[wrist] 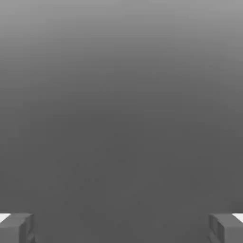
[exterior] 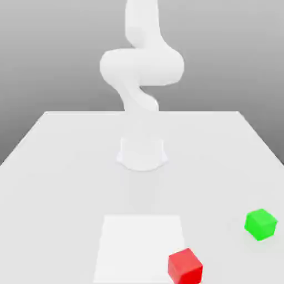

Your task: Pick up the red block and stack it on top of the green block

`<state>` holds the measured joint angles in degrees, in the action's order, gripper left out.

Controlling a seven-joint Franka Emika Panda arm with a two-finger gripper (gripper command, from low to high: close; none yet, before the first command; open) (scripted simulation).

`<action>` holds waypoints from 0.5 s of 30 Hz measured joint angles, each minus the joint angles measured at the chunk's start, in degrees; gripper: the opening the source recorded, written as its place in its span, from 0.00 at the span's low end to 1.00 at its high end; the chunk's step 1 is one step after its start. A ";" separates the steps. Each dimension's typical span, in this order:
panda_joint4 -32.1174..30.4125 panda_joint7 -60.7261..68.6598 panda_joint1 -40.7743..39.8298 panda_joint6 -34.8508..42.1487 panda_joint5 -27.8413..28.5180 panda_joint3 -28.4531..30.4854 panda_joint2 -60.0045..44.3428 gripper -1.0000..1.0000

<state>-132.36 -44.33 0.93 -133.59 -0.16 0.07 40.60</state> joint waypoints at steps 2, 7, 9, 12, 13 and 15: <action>-0.49 1.26 0.81 -1.53 -0.12 0.06 -4.43 0.50; -1.66 4.28 2.51 -5.15 -0.47 0.01 -14.90 0.50; -2.11 5.52 3.02 -6.58 -0.65 -0.19 -19.06 0.50; -2.80 7.27 3.82 -8.73 -0.81 -0.47 -25.29 0.50; -3.04 7.84 4.07 -9.45 -0.83 -0.59 -27.36 0.50; -3.50 8.95 4.48 -10.88 -0.84 -0.89 -31.52 0.50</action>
<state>-135.86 -35.38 5.41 -144.47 -1.00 -0.83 9.08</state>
